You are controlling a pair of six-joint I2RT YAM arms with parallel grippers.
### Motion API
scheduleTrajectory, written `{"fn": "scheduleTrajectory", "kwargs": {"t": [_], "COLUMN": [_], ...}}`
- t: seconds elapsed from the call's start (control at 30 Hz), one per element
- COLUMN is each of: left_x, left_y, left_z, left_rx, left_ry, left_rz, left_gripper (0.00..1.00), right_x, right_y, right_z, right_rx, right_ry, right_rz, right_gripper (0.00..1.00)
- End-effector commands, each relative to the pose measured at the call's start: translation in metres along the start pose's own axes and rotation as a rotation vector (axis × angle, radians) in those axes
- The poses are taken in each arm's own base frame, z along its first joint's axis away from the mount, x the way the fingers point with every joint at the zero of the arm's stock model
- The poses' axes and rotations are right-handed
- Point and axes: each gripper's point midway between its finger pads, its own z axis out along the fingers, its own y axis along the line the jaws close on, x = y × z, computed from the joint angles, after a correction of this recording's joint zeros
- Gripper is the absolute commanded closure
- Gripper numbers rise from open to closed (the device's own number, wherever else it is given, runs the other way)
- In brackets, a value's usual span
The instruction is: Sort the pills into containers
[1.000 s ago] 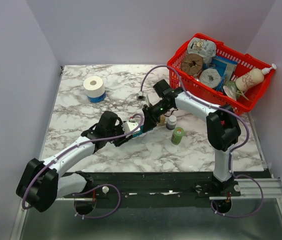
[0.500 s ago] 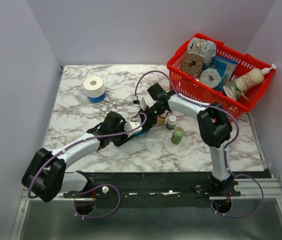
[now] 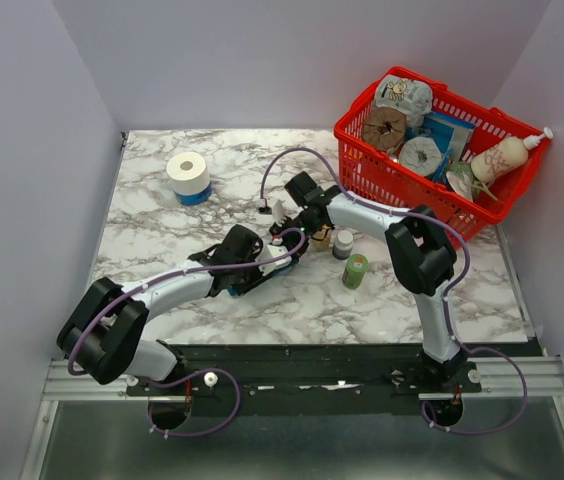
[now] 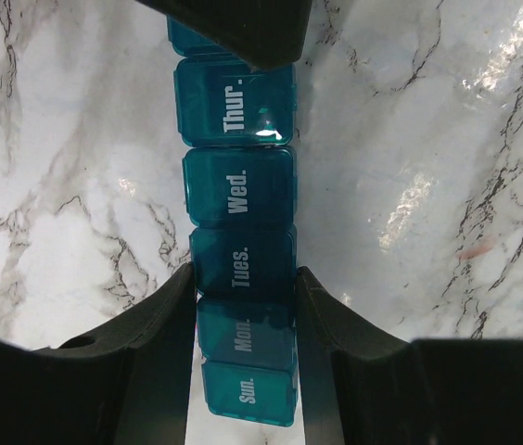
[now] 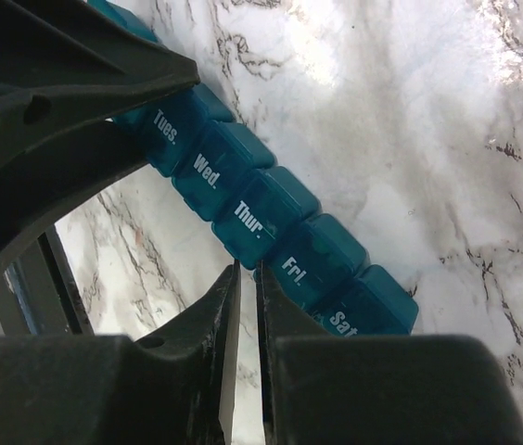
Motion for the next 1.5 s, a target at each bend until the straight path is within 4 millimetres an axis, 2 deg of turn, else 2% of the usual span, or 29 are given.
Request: {"fn": "scheduleTrajectory", "kwargs": {"t": [0.0, 0.1, 0.17, 0.23, 0.3, 0.4, 0.53, 0.83, 0.93, 1.07, 1.1, 1.2, 1.27, 1.4, 1.47], "left_x": [0.000, 0.003, 0.003, 0.003, 0.004, 0.006, 0.006, 0.006, 0.008, 0.008, 0.008, 0.008, 0.008, 0.010, 0.010], "left_y": [0.000, -0.002, -0.003, -0.003, -0.004, -0.004, -0.005, -0.004, -0.005, -0.005, -0.005, -0.005, -0.004, -0.005, -0.005], "left_z": [0.004, 0.005, 0.005, 0.006, 0.005, 0.005, 0.005, 0.005, 0.005, 0.006, 0.007, 0.007, 0.007, 0.008, 0.008], "left_rx": [-0.011, -0.009, -0.010, -0.009, -0.007, -0.006, -0.005, -0.007, -0.005, -0.003, 0.001, 0.001, -0.003, 0.001, 0.000], "left_ry": [0.034, 0.048, 0.048, 0.049, 0.054, 0.062, 0.065, 0.066, 0.072, 0.078, 0.078, 0.080, 0.079, 0.088, 0.088], "left_rz": [-0.027, -0.025, -0.024, -0.022, -0.019, -0.011, -0.010, -0.008, -0.006, -0.008, -0.006, -0.009, -0.009, -0.010, -0.011], "left_gripper": [1.00, 1.00, 1.00, 1.00, 1.00, 1.00, 1.00, 1.00, 1.00, 1.00, 1.00, 1.00, 1.00, 1.00, 1.00], "right_x": [0.025, 0.034, 0.031, 0.021, -0.001, -0.027, -0.038, -0.040, -0.035, -0.009, 0.005, 0.029, 0.034, 0.026, 0.011], "right_y": [-0.033, -0.040, -0.038, -0.026, -0.008, 0.008, 0.016, 0.015, 0.014, 0.005, -0.001, -0.012, -0.018, -0.020, -0.008], "right_z": [0.020, 0.023, 0.021, 0.018, 0.007, -0.012, -0.026, -0.037, -0.035, -0.016, -0.006, 0.010, 0.014, 0.011, 0.002], "right_rx": [0.133, 0.171, 0.169, 0.109, 0.055, 0.038, 0.046, 0.086, 0.093, 0.078, 0.070, 0.073, 0.086, 0.094, 0.051], "right_ry": [0.091, 0.117, 0.110, 0.069, 0.002, -0.061, -0.087, -0.090, -0.079, -0.009, 0.027, 0.097, 0.119, 0.105, 0.059], "right_rz": [0.019, 0.036, 0.028, 0.009, -0.033, -0.077, -0.104, -0.120, -0.113, -0.043, -0.012, 0.039, 0.047, 0.041, 0.005], "right_gripper": [0.81, 0.82, 0.83, 0.83, 0.83, 0.83, 0.83, 0.83, 0.84, 0.84, 0.84, 0.84, 0.84, 0.84, 0.84]}}
